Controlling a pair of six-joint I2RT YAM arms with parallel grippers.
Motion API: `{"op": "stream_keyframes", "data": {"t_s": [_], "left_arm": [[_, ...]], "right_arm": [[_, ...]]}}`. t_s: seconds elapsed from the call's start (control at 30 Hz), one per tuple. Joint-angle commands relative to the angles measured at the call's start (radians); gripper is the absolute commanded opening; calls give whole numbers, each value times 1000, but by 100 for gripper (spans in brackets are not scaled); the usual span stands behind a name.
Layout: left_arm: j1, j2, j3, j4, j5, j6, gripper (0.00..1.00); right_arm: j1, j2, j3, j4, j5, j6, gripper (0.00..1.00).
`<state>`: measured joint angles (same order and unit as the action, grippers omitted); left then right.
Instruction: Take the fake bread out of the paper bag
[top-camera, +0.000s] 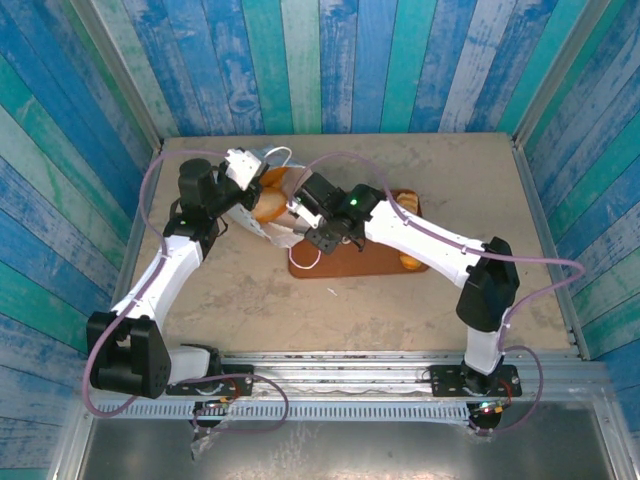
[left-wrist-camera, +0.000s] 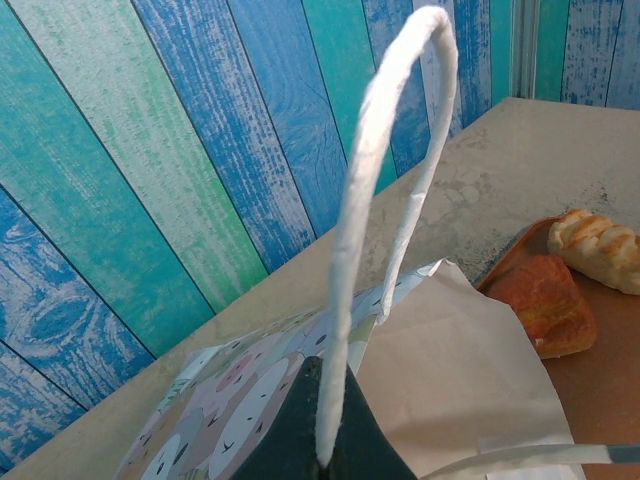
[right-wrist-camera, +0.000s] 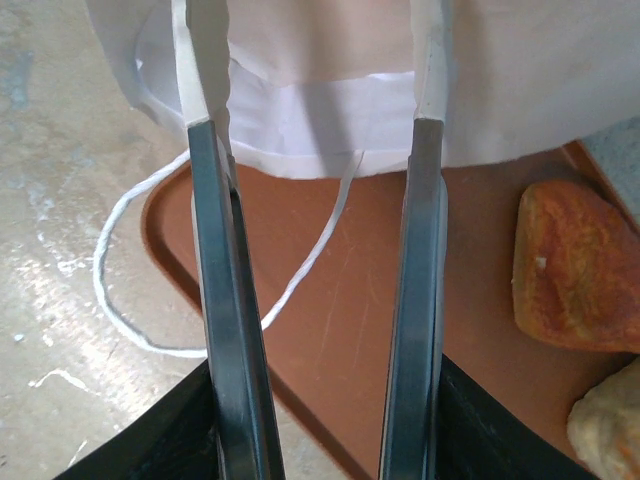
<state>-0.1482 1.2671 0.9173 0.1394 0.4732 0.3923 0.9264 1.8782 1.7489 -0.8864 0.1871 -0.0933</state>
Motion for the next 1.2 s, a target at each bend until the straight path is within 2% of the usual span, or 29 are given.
{"op": "stream_keyframes", "data": {"t_s": [0.0, 0.57, 1.17], "left_arm": [[-1, -33, 29, 1, 14, 12, 0], [-1, -32, 33, -6, 18, 17, 0], [-1, -24, 39, -8, 28, 23, 0]], "right_arm": [[1, 27, 50, 7, 44, -61, 51], [1, 163, 149, 23, 202, -120, 53], [0, 226, 183, 108, 155, -210, 54]]}}
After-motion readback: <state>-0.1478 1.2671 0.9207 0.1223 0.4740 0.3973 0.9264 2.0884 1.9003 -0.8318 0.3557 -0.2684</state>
